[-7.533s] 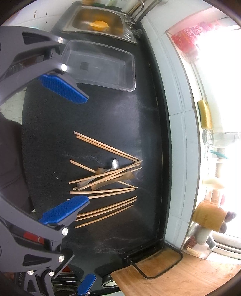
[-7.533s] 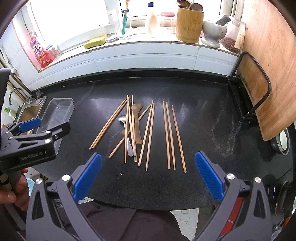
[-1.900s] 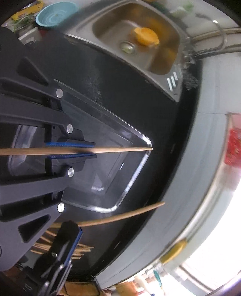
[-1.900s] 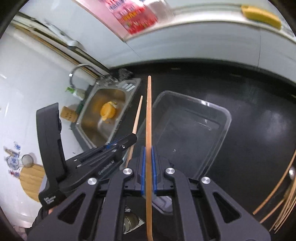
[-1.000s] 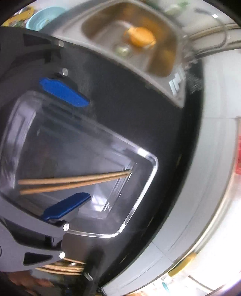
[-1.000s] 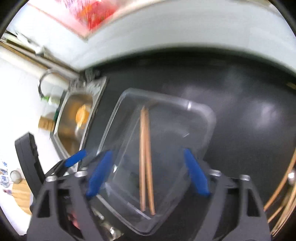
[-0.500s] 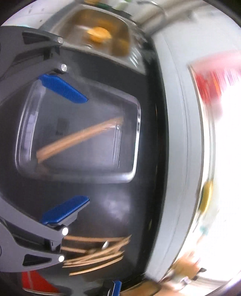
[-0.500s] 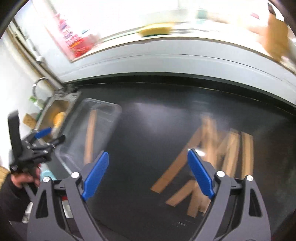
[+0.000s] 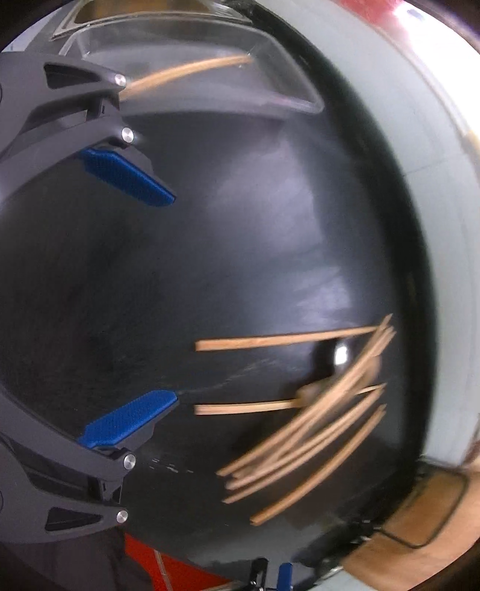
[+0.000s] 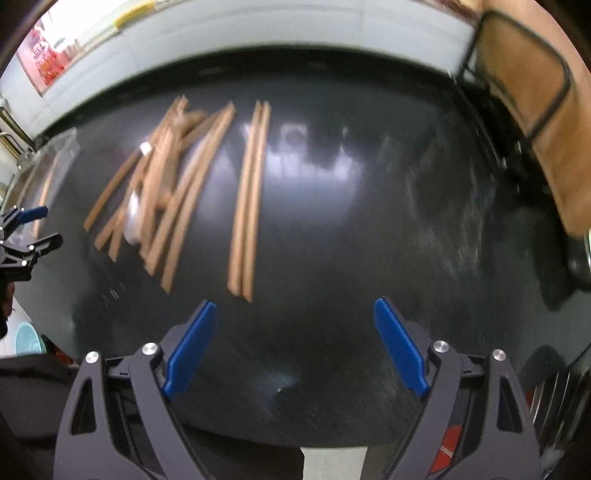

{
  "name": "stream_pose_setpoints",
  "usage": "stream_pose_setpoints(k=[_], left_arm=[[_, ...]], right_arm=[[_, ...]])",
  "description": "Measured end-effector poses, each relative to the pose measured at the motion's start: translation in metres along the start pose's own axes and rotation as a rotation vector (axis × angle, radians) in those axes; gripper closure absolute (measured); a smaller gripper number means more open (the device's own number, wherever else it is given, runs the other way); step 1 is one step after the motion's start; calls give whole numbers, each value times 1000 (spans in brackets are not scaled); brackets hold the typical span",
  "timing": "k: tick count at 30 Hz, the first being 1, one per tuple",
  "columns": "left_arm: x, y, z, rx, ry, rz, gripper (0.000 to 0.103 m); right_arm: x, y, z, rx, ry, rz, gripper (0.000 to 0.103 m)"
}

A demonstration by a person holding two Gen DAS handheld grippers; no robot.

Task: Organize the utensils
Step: 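Move the right tool back to the pile and grasp another chopstick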

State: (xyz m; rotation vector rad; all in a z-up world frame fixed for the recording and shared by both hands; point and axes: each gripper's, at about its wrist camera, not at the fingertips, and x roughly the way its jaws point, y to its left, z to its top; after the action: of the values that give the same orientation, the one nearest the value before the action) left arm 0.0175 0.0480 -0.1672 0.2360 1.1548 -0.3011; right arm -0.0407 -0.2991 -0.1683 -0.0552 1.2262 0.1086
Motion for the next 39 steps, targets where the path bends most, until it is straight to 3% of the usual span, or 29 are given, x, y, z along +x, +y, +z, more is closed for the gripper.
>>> stream_pose_setpoints(k=[10, 16, 19, 34, 39], left_arm=[[26, 8, -15, -34, 43, 2, 6], [30, 8, -14, -10, 3, -4, 6], [33, 8, -7, 4, -17, -10, 6], [53, 11, 41, 74, -40, -41, 6], [65, 10, 67, 109, -44, -57, 6]], right_arm=[[28, -1, -19, -37, 54, 7, 19], [42, 7, -20, -64, 57, -2, 18], [45, 8, -17, -64, 12, -2, 16], [62, 0, 31, -28, -4, -11, 14], [71, 1, 59, -71, 3, 4, 14]])
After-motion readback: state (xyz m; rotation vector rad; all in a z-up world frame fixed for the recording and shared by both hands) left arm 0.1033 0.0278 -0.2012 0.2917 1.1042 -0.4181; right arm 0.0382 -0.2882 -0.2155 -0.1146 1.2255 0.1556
